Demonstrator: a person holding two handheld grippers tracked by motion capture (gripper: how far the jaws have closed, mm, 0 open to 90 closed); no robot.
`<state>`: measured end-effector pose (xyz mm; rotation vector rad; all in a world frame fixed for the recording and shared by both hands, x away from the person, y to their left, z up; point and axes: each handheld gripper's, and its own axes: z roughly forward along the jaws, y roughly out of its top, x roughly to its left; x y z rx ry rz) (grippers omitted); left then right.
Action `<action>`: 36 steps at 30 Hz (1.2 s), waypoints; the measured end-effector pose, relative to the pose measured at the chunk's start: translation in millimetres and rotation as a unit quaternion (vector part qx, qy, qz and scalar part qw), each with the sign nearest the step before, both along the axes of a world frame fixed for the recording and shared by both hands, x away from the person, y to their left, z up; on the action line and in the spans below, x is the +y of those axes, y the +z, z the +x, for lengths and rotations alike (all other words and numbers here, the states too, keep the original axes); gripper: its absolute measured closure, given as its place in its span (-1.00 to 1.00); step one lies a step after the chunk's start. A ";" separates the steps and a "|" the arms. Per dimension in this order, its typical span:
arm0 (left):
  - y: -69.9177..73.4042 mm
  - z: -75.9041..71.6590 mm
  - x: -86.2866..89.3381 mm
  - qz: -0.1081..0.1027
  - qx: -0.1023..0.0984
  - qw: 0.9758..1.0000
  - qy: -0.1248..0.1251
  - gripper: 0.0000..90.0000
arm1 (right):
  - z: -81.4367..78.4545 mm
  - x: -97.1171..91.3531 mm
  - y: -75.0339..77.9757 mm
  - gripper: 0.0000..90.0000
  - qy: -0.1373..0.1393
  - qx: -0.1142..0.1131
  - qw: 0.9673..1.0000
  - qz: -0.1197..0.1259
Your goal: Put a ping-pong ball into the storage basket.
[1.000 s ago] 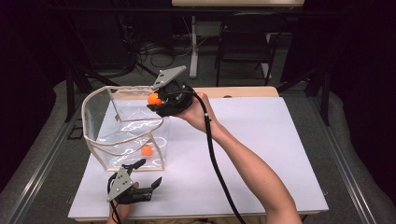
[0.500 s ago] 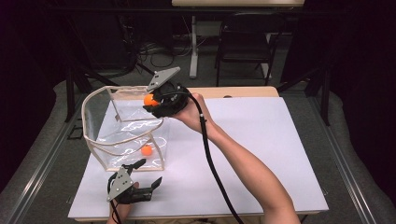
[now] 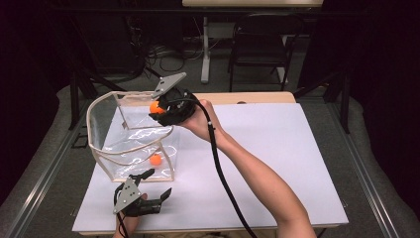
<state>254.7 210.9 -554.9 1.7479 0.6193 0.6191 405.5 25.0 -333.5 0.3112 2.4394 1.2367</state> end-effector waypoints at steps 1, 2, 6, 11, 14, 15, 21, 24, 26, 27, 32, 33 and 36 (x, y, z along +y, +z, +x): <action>0.0 0.1 0.1 0.001 0.001 1.000 0.000 -0.65 | 0.3 0.4 -0.5 0.14 0.000 0.000 1.000 0.000; 0.0 0.0 0.1 0.001 0.001 1.000 0.000 -0.65 | 0.7 0.7 -0.8 0.14 -0.001 0.001 1.000 0.000; -0.1 0.1 -0.2 0.001 0.001 1.000 -0.001 -0.65 | 1.9 2.4 -2.9 0.14 -0.001 0.005 1.000 0.001; -0.1 0.0 0.0 0.000 0.001 1.000 0.000 -0.65 | 2.6 4.7 -5.0 0.14 -0.002 0.008 1.000 0.002; 0.1 -0.2 -0.1 0.000 0.000 1.000 -0.001 -0.65 | 2.4 6.7 -6.5 0.14 -0.001 0.008 1.000 0.000; 0.1 -0.2 -0.1 0.000 0.000 1.000 -0.001 -0.65 | 2.1 7.4 -6.9 0.14 -0.001 0.009 1.000 0.001; -0.1 -0.1 0.3 0.000 0.001 1.000 0.000 -0.65 | 2.4 11.5 -10.0 0.14 0.002 0.010 1.000 0.001; 0.0 -0.1 0.2 0.000 0.000 1.000 -0.001 -0.65 | 2.1 14.0 -11.7 0.14 0.004 0.011 1.000 0.000; 0.0 -0.3 0.4 0.000 0.001 1.000 0.000 -0.65 | 1.7 15.4 -13.2 0.14 0.004 0.013 1.000 0.000; 0.0 -0.4 0.4 -0.001 0.001 1.000 0.000 -0.65 | 1.5 16.0 -13.7 0.14 0.004 0.014 1.000 -0.002; -0.2 -0.1 0.4 0.001 0.001 1.000 -0.001 -0.65 | 1.3 18.2 -16.5 0.14 0.005 0.017 1.000 -0.002; -0.1 -0.1 0.4 0.001 0.000 1.000 0.000 -0.65 | 1.3 18.3 -16.7 0.14 0.005 0.017 1.000 -0.001; -0.3 -0.1 0.5 0.000 0.001 1.000 0.001 -0.65 | 2.2 18.6 -17.8 0.14 0.006 0.021 1.000 0.001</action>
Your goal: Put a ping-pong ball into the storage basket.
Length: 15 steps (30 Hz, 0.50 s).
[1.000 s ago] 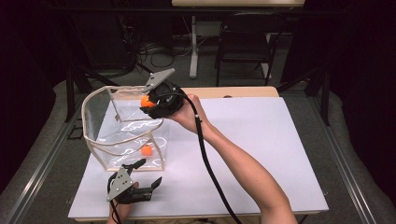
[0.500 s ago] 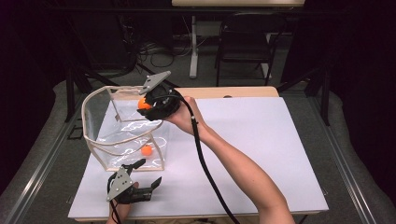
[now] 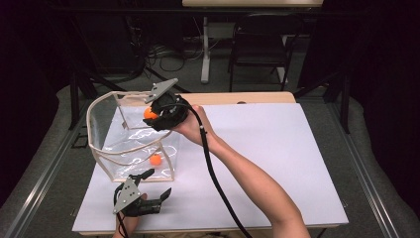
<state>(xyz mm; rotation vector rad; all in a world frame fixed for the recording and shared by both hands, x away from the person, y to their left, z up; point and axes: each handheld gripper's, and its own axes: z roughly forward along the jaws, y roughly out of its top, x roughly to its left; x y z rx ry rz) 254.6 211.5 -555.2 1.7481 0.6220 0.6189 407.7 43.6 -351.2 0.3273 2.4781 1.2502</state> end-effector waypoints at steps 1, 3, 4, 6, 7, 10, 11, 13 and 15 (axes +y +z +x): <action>0.0 0.0 0.0 0.000 0.000 1.000 0.000 -0.65 | 0.3 0.4 -0.6 0.14 0.000 0.000 1.000 -0.001; -0.1 0.2 -0.1 0.001 0.001 1.000 -0.001 -0.65 | 0.6 1.6 -1.8 0.14 -0.001 0.002 1.000 -0.001; -0.1 0.3 0.0 0.002 0.000 1.000 -0.001 -0.65 | 0.6 2.1 -2.3 0.14 -0.001 0.003 1.000 -0.001; -0.1 0.2 0.0 0.002 0.000 1.000 -0.001 -0.65 | 0.6 3.6 -3.2 0.14 0.000 0.005 1.000 -0.003; -0.1 0.2 0.1 0.002 0.000 1.000 -0.001 -0.65 | 0.9 4.3 -3.8 0.13 0.001 0.006 1.000 -0.003; 0.0 0.0 0.2 0.001 0.000 1.000 -0.001 -0.65 | 1.4 5.8 -5.2 0.13 0.001 0.009 1.000 -0.003; 0.0 -0.1 0.1 0.000 0.000 1.000 -0.001 -0.65 | 1.6 6.4 -5.8 0.14 0.000 0.010 1.000 -0.003; 0.0 0.0 0.2 0.001 0.000 1.000 -0.001 -0.65 | 1.9 7.7 -6.9 0.14 0.000 0.011 1.000 -0.005; 0.0 0.1 0.1 0.001 0.000 1.000 -0.001 -0.65 | 2.1 9.0 -7.9 0.13 0.001 0.011 1.000 -0.007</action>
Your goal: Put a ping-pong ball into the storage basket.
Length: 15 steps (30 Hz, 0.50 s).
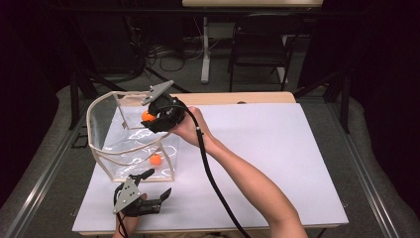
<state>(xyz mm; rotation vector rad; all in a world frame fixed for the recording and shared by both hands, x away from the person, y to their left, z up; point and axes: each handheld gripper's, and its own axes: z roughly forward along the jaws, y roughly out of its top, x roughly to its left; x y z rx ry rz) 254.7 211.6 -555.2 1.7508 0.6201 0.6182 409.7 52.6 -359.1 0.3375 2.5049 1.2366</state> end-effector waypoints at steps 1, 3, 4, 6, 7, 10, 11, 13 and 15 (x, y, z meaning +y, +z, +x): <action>0.0 0.0 0.0 0.000 0.000 1.000 0.000 -0.65 | -0.1 0.6 -0.6 0.13 0.001 0.000 1.000 0.000; 0.0 -0.1 0.0 -0.001 0.000 1.000 0.000 -0.65 | -0.2 1.7 -2.0 0.13 0.003 0.002 1.000 -0.002; 0.0 0.0 0.0 -0.001 0.000 1.000 0.000 -0.65 | -0.2 2.3 -2.9 0.13 0.002 0.003 1.000 -0.003; 0.1 -0.1 0.0 0.000 0.000 1.000 0.000 -0.65 | 0.1 3.8 -4.4 0.13 0.003 0.004 1.000 -0.004; 0.1 -0.2 -0.1 0.000 0.000 1.000 0.000 -0.65 | 0.1 4.7 -5.2 0.13 0.004 0.005 1.000 -0.006; 0.0 0.0 0.0 0.000 0.000 1.000 0.000 -0.65 | -0.8 7.2 -6.7 0.13 0.004 0.006 1.000 -0.009; 0.0 0.0 -0.1 0.000 0.000 1.000 0.000 -0.65 | -1.1 8.5 -7.2 0.13 0.005 0.006 1.000 -0.009; 0.1 -0.2 0.0 -0.001 0.000 1.000 0.000 -0.65 | -1.5 10.1 -8.0 0.13 0.007 0.007 1.000 -0.012; 0.2 0.0 0.6 -0.001 0.000 1.000 0.000 -0.65 | -1.5 12.0 -9.4 0.13 0.008 0.008 1.000 -0.014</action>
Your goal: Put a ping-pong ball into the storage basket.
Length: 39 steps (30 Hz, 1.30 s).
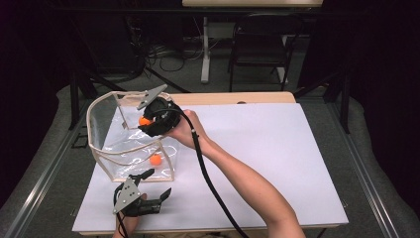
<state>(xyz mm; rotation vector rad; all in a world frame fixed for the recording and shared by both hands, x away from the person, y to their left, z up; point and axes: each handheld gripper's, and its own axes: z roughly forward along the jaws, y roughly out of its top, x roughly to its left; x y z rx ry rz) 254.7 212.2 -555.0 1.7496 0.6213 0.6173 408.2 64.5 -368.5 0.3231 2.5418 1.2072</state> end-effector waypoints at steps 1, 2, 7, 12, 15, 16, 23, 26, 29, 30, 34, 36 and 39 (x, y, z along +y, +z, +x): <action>0.0 0.1 0.1 0.000 0.000 1.000 0.000 -0.65 | 0.0 0.9 -0.7 0.13 0.001 0.000 1.000 -0.001; -0.1 0.2 0.1 0.000 0.000 1.000 0.000 -0.65 | -0.2 1.9 -1.3 0.13 0.001 0.001 1.000 -0.003; -0.1 0.1 0.2 -0.001 0.001 1.000 0.000 -0.65 | -0.8 5.2 -3.6 0.03 0.006 0.006 1.000 -0.009; -0.4 0.3 0.3 -0.001 0.002 1.000 0.001 -0.65 | 1.3 0.9 -3.2 -0.37 0.000 0.025 1.000 -0.001; -0.3 0.2 -0.3 -0.002 0.002 1.000 0.002 -0.65 | 3.2 -6.4 -1.0 -0.56 -0.003 0.035 0.999 0.010; -0.2 0.1 -0.4 -0.001 0.002 1.000 0.003 -0.65 | 3.6 -9.3 -0.2 -0.61 -0.004 0.040 0.999 0.014; -0.2 -0.9 -0.8 -0.002 0.003 1.000 0.003 -0.65 | 5.4 -31.7 4.7 -0.75 -0.002 0.051 0.998 0.032; -0.1 -1.0 -0.5 -0.003 0.004 1.000 0.003 -0.65 | 3.6 -40.1 7.0 -0.80 0.003 0.052 0.998 0.043; -0.1 -0.9 -0.9 -0.002 0.002 1.000 0.002 -0.65 | 1.7 -47.3 8.7 -0.84 0.005 0.051 0.998 0.048; -0.1 -0.9 -0.8 -0.003 0.003 1.000 0.001 -0.65 | 1.3 -49.5 9.1 -0.84 0.006 0.052 0.997 0.051; 0.0 -0.1 -0.1 -0.003 0.003 1.000 0.000 -0.65 | -0.6 -58.7 8.6 -0.87 0.010 0.054 0.997 0.056; -0.3 0.4 -0.2 -0.002 0.004 1.000 -0.001 -0.65 | -2.0 -63.5 7.5 -0.89 0.012 0.056 0.997 0.056; -1.4 1.2 -0.2 -0.001 0.005 1.000 -0.003 -0.65 | -4.3 -70.9 6.7 -0.92 0.013 0.055 0.997 0.059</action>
